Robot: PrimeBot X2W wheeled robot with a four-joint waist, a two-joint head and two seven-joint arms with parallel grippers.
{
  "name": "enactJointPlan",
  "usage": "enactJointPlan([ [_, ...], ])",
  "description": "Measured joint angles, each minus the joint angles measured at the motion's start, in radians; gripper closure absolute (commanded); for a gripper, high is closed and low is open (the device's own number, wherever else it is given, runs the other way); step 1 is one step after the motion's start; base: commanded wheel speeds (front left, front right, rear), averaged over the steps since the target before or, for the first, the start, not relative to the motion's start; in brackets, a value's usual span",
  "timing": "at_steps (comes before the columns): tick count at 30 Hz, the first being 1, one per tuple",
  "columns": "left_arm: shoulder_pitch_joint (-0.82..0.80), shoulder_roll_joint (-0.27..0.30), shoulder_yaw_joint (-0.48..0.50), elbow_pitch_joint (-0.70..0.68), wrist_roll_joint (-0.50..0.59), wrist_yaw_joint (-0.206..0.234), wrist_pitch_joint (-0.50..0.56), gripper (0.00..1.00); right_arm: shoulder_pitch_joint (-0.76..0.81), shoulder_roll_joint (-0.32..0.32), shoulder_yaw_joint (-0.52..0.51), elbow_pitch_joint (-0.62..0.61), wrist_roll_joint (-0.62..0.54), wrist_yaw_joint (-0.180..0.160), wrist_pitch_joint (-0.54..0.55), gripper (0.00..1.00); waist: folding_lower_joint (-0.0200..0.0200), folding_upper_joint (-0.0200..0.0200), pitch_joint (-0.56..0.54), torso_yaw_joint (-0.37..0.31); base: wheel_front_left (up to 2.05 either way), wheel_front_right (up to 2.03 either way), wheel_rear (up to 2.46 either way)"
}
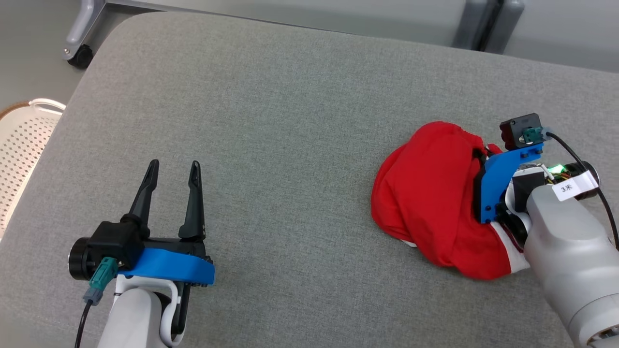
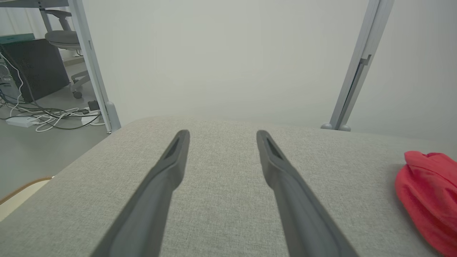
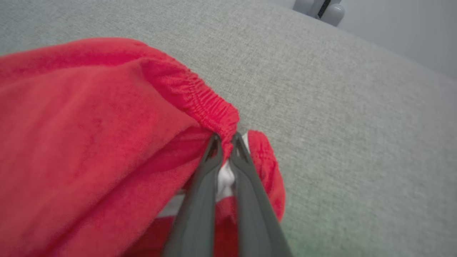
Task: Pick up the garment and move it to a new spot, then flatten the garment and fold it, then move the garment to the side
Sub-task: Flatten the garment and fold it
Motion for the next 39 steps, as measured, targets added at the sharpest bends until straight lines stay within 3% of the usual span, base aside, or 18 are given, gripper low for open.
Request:
enactJointPlan([
  [11, 0.052, 0.006, 0.031, -0.009, 0.008, 0.0, 0.0, 0.0, 0.012, -0.078, -0.034, 0.002, 0.025, 0.0, -0.186, 1.0, -0.0001, 0.0, -0.096, -0.033, 0.0, 0.0, 0.0],
  [17, 0.084, 0.005, 0.045, -0.024, 0.015, 0.0, 0.0, 0.0, -0.018, -0.097, -0.025, -0.054, 0.032, 0.0, -0.247, 1.0, -0.0001, 0.0, -0.141, -0.057, 0.0, 0.0, 0.0],
  [29, 0.112, -0.006, 0.041, -0.04, 0.016, 0.0, 0.0, 0.0, 0.048, 0.076, 0.134, -0.306, 0.064, 0.0, -0.264, 1.0, -0.0001, -0.0001, -0.178, -0.051, 0.0, 0.0, 0.0],
  [36, 0.122, -0.011, 0.035, -0.033, 0.008, 0.0, 0.0, 0.0, 0.163, 0.141, 0.313, -0.411, 0.145, 0.0, -0.264, 1.0, 0.0, -0.0001, -0.182, -0.005, 0.0, 0.0, 0.0],
  [39, 0.123, -0.013, 0.026, -0.026, 0.007, 0.0, 0.0, 0.0, 0.224, 0.14, 0.43, -0.49, 0.251, 0.0, -0.264, 1.0, 0.0, 0.0, -0.183, 0.02, 0.0, 0.0, 0.0],
])
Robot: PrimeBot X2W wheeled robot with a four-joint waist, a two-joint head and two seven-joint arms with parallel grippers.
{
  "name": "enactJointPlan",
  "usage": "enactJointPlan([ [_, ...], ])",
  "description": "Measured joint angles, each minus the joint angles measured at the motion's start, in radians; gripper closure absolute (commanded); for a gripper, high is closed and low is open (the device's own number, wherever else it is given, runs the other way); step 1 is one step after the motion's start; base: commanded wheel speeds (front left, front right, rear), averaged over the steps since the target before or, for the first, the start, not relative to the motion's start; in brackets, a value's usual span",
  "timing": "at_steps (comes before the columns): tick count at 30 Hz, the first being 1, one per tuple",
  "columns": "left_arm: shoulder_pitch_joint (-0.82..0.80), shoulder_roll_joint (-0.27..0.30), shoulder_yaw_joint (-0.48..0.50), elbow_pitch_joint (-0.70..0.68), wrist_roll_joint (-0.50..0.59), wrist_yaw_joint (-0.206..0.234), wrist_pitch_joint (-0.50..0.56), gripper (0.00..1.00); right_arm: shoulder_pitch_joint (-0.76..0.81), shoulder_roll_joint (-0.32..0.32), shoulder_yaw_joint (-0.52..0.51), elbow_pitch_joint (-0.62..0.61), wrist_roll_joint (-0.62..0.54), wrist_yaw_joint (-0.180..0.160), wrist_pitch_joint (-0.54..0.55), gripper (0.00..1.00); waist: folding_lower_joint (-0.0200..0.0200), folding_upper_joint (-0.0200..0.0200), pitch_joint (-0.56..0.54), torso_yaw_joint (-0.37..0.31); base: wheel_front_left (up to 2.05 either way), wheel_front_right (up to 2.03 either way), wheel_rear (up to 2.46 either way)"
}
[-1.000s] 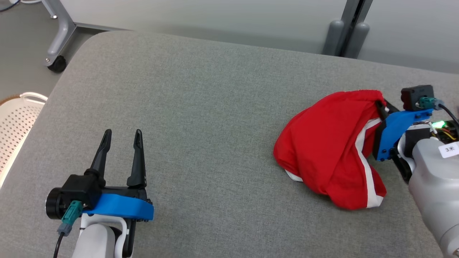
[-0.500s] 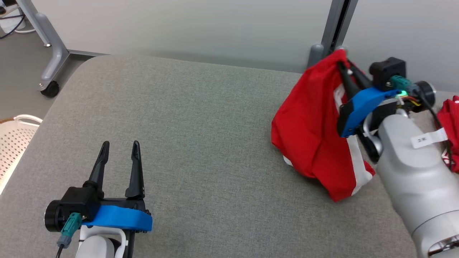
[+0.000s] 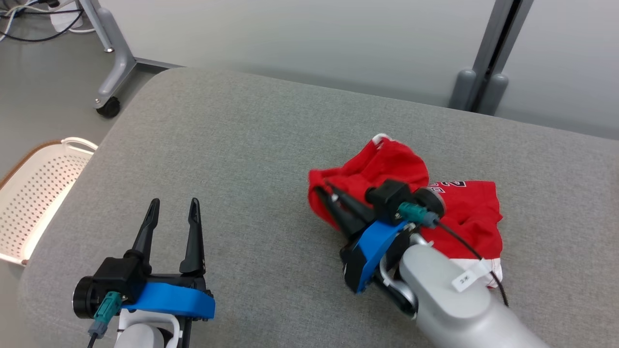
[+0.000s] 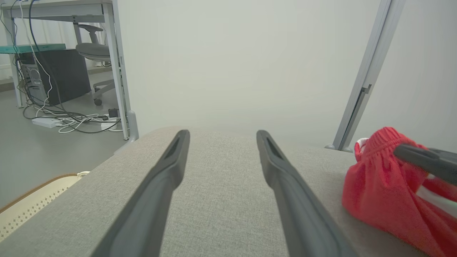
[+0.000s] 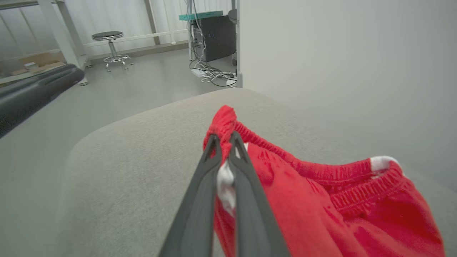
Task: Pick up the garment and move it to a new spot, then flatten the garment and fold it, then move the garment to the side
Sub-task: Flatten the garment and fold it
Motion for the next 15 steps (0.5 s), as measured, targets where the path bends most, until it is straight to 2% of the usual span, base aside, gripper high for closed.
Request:
enactJointPlan([
  [2, 0.0, 0.0, -0.009, 0.007, -0.005, 0.0, 0.0, 0.0, 0.035, 0.006, 0.123, -0.05, 0.079, 0.0, 0.0, 1.0, -0.0001, -0.0001, 0.003, 0.022, 0.0, 0.0, 0.0],
  [6, -0.001, -0.002, -0.015, 0.014, -0.009, 0.0, 0.0, 0.0, 0.067, 0.006, 0.267, -0.083, 0.16, 0.0, 0.0, 1.0, 0.0, 0.0, 0.012, 0.042, 0.0, 0.0, 0.0],
  [7, -0.001, -0.002, -0.014, 0.016, -0.009, 0.0, 0.0, 0.0, 0.071, 0.005, 0.297, -0.083, 0.17, 0.0, 0.0, 0.96, 0.0, -0.0001, 0.014, 0.045, 0.0, 0.0, 0.0],
  [8, -0.002, -0.002, -0.014, 0.018, -0.01, 0.0, 0.0, 0.0, 0.074, 0.005, 0.323, -0.083, 0.18, 0.0, 0.0, 0.54, 0.0, -0.0001, 0.015, 0.047, 0.0, 0.0, 0.0],
  [9, -0.002, -0.003, -0.014, 0.021, -0.01, 0.0, 0.0, 0.0, 0.078, 0.005, 0.35, -0.081, 0.193, 0.0, 0.0, 0.0, 0.0, 0.0, 0.015, 0.047, 0.0, 0.0, 0.0],
  [15, 0.005, -0.004, 0.001, 0.026, -0.009, 0.0, 0.0, 0.0, 0.086, 0.005, 0.421, -0.076, 0.223, 0.0, 0.0, 0.0, 0.0, -0.0001, 0.01, 0.02, 0.0, 0.0, 0.0],
])
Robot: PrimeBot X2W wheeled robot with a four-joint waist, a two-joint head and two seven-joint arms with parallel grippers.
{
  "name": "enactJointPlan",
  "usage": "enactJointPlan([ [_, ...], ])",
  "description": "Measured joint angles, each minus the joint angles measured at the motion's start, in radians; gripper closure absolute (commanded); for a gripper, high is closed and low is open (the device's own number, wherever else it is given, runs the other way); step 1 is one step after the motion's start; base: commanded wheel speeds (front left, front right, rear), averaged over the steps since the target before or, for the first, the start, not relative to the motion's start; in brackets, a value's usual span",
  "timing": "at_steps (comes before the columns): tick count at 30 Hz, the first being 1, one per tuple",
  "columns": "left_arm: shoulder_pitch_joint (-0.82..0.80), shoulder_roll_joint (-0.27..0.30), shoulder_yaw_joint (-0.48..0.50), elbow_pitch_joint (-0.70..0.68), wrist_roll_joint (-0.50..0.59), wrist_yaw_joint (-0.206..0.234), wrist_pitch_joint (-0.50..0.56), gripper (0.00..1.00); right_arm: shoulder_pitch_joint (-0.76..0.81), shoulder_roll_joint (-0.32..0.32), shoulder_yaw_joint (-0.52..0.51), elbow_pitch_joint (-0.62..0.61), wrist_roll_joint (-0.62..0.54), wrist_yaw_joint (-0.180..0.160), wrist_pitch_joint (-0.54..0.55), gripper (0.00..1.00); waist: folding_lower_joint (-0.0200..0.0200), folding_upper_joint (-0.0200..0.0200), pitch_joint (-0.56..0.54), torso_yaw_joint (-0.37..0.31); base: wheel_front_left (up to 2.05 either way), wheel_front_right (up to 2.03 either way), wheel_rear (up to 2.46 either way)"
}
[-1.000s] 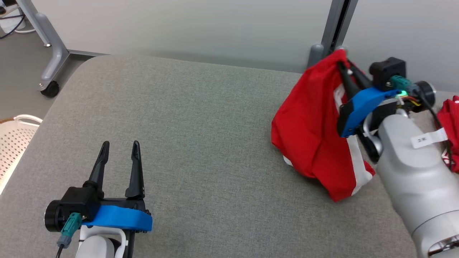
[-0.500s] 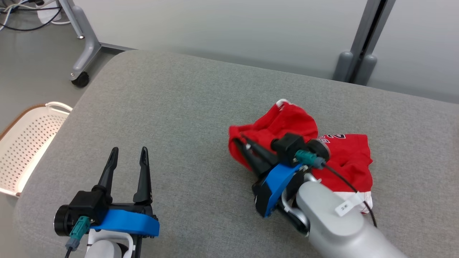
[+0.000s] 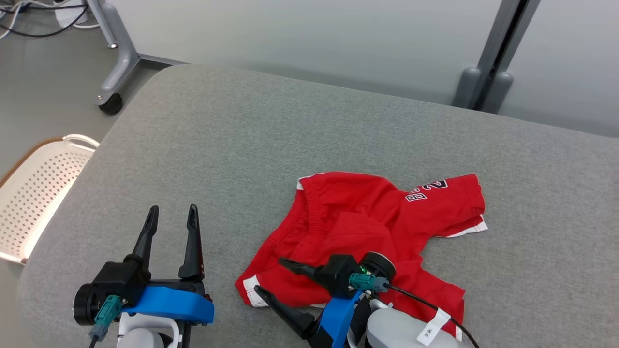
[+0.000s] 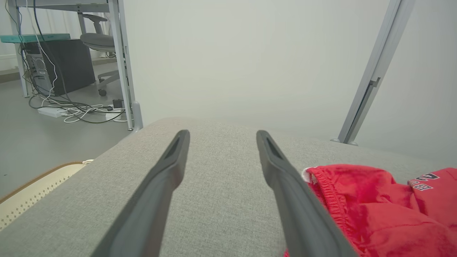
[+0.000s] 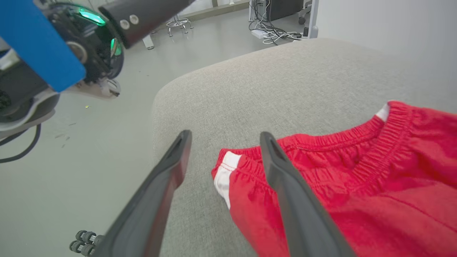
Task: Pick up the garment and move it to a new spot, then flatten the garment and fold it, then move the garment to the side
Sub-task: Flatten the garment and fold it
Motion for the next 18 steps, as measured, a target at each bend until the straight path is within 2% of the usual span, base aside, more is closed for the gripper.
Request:
enactJointPlan([
  [3, 0.008, 0.0, 0.007, 0.0, 0.006, 0.0, 0.0, 0.0, 0.0, 0.001, -0.033, -0.002, -0.021, 0.0, 0.0, 0.0, 0.0, 0.0, -0.007, -0.026, 0.0, 0.0, 0.0],
  [6, 0.021, 0.003, 0.016, -0.005, 0.012, 0.0, 0.0, 0.0, 0.004, 0.001, -0.118, -0.002, -0.069, 0.0, 0.0, 0.0, 0.0, 0.0, -0.015, -0.059, 0.0, 0.0, 0.0],
  [10, 0.033, 0.014, 0.029, -0.012, 0.02, 0.0, 0.0, 0.0, 0.032, -0.013, -0.298, -0.021, -0.16, 0.0, 0.0, 0.0, 0.0, 0.0, -0.027, -0.109, 0.0, 0.0, 0.0],
  [18, 0.055, 0.032, 0.045, -0.019, 0.033, 0.0, 0.0, 0.0, 0.169, -0.083, -0.634, -0.168, -0.307, 0.0, 0.0, 0.0, 0.0, 0.0, -0.047, -0.203, 0.0, 0.0, 0.0],
])
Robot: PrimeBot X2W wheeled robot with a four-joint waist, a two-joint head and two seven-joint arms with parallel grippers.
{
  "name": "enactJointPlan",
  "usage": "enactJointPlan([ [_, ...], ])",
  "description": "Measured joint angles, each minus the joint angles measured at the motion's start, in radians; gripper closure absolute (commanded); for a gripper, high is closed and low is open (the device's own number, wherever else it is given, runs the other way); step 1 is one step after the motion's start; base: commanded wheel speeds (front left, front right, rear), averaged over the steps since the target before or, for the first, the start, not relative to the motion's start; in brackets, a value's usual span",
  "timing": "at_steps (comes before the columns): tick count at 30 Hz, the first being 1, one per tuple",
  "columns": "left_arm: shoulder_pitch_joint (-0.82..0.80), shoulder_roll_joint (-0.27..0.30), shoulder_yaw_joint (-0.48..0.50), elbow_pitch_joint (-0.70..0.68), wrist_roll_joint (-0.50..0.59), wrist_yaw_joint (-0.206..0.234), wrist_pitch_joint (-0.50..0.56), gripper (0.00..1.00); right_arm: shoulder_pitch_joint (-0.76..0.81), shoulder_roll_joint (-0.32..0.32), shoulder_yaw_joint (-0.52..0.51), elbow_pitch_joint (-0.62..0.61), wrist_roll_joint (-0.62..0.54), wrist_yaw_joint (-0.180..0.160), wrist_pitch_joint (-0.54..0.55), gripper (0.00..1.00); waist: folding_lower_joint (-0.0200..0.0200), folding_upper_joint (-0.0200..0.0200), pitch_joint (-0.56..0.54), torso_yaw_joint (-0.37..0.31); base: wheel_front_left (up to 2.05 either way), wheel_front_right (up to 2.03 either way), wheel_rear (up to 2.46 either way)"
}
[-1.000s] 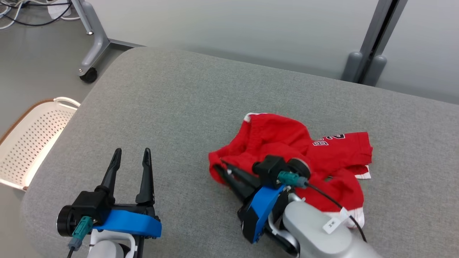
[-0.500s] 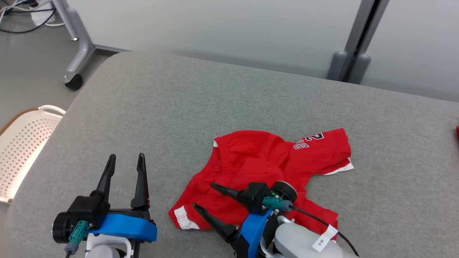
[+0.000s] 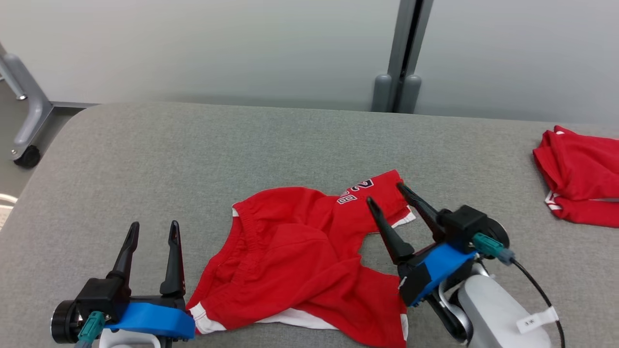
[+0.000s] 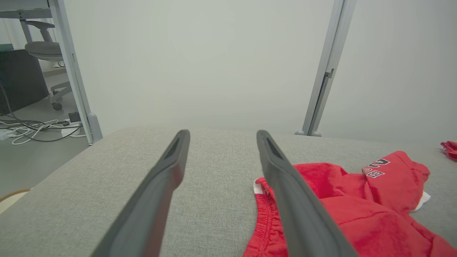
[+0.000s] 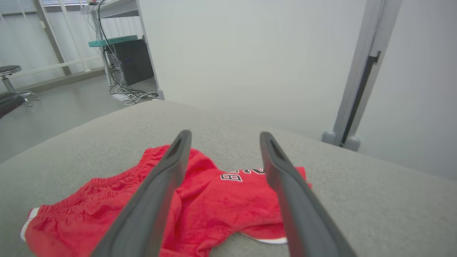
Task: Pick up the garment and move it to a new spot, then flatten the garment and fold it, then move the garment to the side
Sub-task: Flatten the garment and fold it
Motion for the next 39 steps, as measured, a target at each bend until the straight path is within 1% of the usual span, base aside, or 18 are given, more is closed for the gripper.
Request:
enactJointPlan([
  [5, 0.01, 0.009, 0.008, 0.0, 0.005, 0.0, 0.0, 0.0, 0.119, -0.006, -0.155, -0.09, -0.059, 0.0, 0.0, 0.0, 0.0, 0.0, -0.015, -0.043, 0.0, 0.0, 0.0],
  [9, 0.028, 0.011, 0.013, -0.001, 0.011, 0.0, 0.0, 0.0, 0.211, -0.003, -0.251, -0.155, -0.096, 0.0, 0.0, 0.0, 0.0, 0.0, -0.026, -0.073, 0.0, 0.0, 0.0],
  [15, 0.051, 0.01, 0.016, -0.001, 0.02, 0.0, 0.0, 0.0, 0.321, 0.022, -0.329, -0.236, -0.127, 0.0, 0.0, 0.0, 0.0, 0.0001, -0.048, -0.106, 0.0, 0.0, 0.0],
  [19, 0.062, 0.01, 0.018, -0.002, 0.021, 0.0, 0.0, 0.0, 0.381, 0.036, -0.368, -0.291, -0.142, 0.0, 0.0, 0.0, -0.0001, 0.0001, -0.06, -0.117, 0.0, 0.0, 0.0],
  [25, 0.067, 0.011, 0.021, -0.003, 0.024, 0.0, 0.0, 0.0, 0.464, 0.059, -0.384, -0.32, -0.154, 0.0, 0.0, 0.0, 0.0, 0.0001, -0.064, -0.112, 0.0, 0.0, 0.0],
  [30, 0.069, 0.011, 0.025, -0.002, 0.028, 0.0, 0.0, 0.0, 0.478, 0.066, -0.394, -0.322, -0.16, 0.0, 0.0, 0.0, 0.0, 0.0001, -0.065, -0.107, 0.0, 0.0, 0.0],
  [36, 0.07, 0.011, 0.025, -0.001, 0.028, 0.0, 0.0, 0.0, 0.472, 0.069, -0.351, -0.296, -0.162, 0.0, 0.0, 0.0, 0.0, 0.0001, -0.067, -0.1, 0.0, 0.0, 0.0],
  [39, 0.07, 0.009, 0.024, 0.0, 0.028, 0.0, 0.0, 0.0, 0.457, 0.069, -0.31, -0.277, -0.159, 0.0, 0.0, 0.0, 0.0, 0.0001, -0.066, -0.094, 0.0, 0.0, 0.0],
])
